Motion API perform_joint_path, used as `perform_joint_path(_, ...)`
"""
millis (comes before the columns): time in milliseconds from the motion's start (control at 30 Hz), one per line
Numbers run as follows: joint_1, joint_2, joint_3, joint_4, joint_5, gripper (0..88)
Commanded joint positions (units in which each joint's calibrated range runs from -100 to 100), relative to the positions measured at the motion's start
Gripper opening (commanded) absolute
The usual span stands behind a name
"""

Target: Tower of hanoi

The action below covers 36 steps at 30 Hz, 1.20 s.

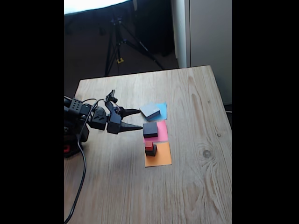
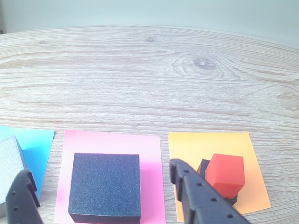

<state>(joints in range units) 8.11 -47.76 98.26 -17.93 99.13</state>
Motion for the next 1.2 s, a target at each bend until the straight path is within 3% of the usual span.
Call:
perform_joint_path(0, 0.04, 6.04, 0.74, -7.52, 0.87, 34.8)
perform_joint_path(733, 0.29, 31.71, -0.08, -33.02, 0.87, 35.2)
perform_joint_path(1167, 0.54, 44.12, -3.44, -41.84, 0.87, 35.7)
